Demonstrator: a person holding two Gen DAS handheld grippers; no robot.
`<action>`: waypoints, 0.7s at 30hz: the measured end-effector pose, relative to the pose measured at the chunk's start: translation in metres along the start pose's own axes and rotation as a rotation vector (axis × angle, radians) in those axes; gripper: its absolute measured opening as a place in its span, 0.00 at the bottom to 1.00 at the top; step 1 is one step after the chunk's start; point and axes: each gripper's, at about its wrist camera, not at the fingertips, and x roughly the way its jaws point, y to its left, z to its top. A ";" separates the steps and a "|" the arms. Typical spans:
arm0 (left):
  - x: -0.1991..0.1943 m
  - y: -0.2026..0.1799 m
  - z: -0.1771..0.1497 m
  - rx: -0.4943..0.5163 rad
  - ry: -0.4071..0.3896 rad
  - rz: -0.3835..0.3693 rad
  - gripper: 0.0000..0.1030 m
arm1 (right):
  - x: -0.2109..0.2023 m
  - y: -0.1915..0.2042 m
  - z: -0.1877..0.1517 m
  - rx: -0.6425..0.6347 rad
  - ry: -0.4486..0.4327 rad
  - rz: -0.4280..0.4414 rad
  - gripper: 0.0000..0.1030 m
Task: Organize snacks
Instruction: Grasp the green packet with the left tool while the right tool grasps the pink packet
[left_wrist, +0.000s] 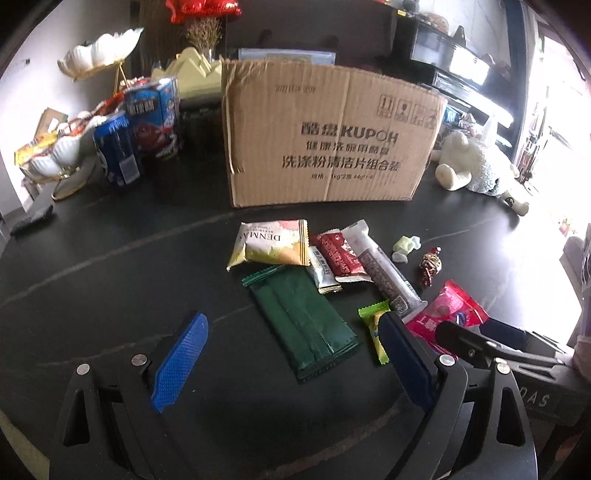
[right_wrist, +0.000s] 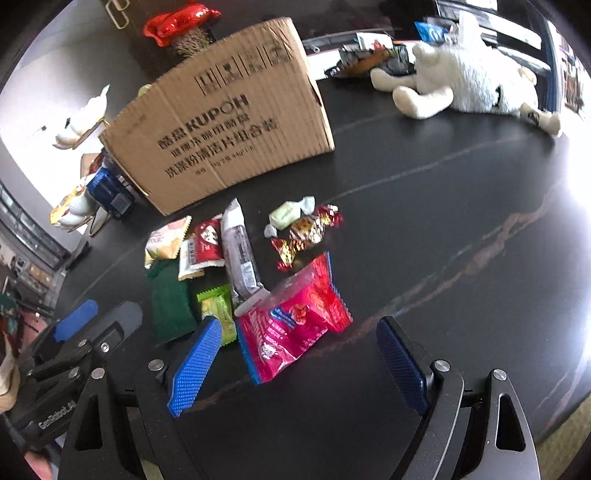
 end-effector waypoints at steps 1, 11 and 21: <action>0.003 0.001 0.000 -0.004 0.001 0.001 0.91 | 0.001 0.000 0.000 -0.006 0.000 -0.008 0.84; 0.031 -0.001 0.004 -0.024 0.009 0.036 0.81 | 0.006 0.006 0.001 -0.043 -0.023 -0.037 0.76; 0.045 -0.003 -0.001 -0.014 0.018 0.066 0.63 | 0.007 0.012 0.001 -0.089 -0.042 -0.057 0.57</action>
